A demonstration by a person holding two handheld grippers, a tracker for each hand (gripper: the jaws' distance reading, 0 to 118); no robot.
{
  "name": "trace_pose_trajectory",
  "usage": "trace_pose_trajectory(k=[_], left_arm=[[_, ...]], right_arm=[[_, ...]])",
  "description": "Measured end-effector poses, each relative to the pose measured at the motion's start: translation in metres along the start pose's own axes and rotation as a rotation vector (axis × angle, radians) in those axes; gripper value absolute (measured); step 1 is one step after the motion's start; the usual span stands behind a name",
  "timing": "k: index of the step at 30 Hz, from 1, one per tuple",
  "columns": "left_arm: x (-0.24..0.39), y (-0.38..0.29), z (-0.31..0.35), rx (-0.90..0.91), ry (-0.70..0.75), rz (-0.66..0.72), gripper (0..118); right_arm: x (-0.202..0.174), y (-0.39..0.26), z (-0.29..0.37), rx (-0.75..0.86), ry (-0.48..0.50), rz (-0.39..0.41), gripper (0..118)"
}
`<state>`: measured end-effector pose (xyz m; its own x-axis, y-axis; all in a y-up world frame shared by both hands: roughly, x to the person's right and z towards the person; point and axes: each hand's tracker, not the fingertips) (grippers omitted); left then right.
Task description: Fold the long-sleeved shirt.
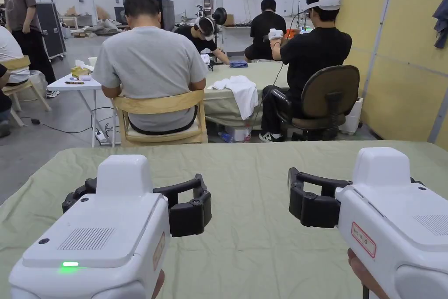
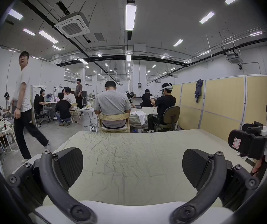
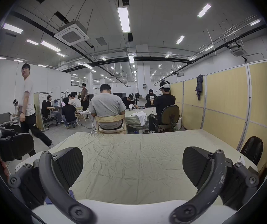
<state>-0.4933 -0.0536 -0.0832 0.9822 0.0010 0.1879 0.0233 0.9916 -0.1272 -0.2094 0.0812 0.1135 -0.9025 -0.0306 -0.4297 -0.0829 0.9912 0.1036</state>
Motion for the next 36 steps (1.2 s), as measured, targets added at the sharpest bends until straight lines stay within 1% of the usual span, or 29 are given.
trace_pose_trajectory(k=[7,15,22,27,32,36], left_arm=[[0.006,-0.01,-0.008,-0.005,-0.016,0.019,118],[0.007,0.001,-0.012,0.004,-0.02,0.008,118],[0.006,0.003,-0.012,0.002,-0.016,0.005,118],[0.006,0.006,-0.015,0.004,-0.018,0.001,118],[0.007,0.007,-0.016,0.004,-0.021,0.0,118],[0.012,-0.001,-0.016,-0.008,-0.028,0.01,118]], right_arm=[[0.002,0.0,-0.001,-0.004,0.005,-0.003,118],[0.003,0.002,0.001,0.003,0.008,-0.012,118],[-0.001,0.004,0.005,0.003,0.015,0.003,118],[-0.002,0.006,0.005,-0.016,0.054,0.002,118],[-0.005,0.007,0.007,0.0,0.044,0.011,118],[-0.003,0.007,0.005,-0.002,0.042,-0.002,118]])
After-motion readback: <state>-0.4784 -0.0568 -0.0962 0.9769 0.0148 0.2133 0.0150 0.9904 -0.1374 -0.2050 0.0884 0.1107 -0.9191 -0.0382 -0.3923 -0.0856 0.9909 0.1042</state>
